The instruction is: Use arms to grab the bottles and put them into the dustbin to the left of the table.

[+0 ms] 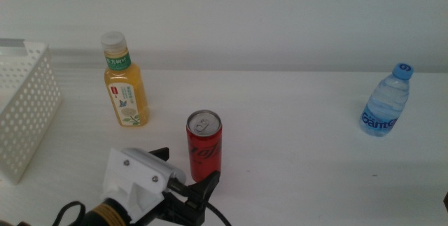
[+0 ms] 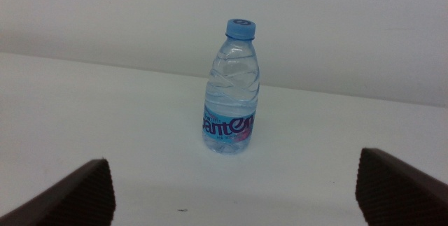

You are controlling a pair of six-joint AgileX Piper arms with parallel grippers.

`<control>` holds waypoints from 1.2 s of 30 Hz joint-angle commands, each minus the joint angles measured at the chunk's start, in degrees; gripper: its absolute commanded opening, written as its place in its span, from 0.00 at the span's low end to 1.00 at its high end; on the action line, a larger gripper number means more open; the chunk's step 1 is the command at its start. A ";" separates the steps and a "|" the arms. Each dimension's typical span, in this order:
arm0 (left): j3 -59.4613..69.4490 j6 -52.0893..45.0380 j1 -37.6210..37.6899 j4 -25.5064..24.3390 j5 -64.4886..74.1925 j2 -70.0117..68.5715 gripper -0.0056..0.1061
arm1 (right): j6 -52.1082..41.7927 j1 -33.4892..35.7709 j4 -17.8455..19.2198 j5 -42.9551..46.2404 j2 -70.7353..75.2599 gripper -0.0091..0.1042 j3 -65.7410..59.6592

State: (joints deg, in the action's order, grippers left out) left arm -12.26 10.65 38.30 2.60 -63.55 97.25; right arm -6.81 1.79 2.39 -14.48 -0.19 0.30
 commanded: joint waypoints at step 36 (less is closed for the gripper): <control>-9.37 -1.80 -0.71 1.83 12.20 0.26 0.89 | -0.54 -0.18 0.18 0.68 2.27 0.89 -2.43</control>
State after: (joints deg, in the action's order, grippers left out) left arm -21.25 8.90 37.87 3.74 -51.78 97.49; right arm -6.81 1.79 2.39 -14.48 -0.19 0.30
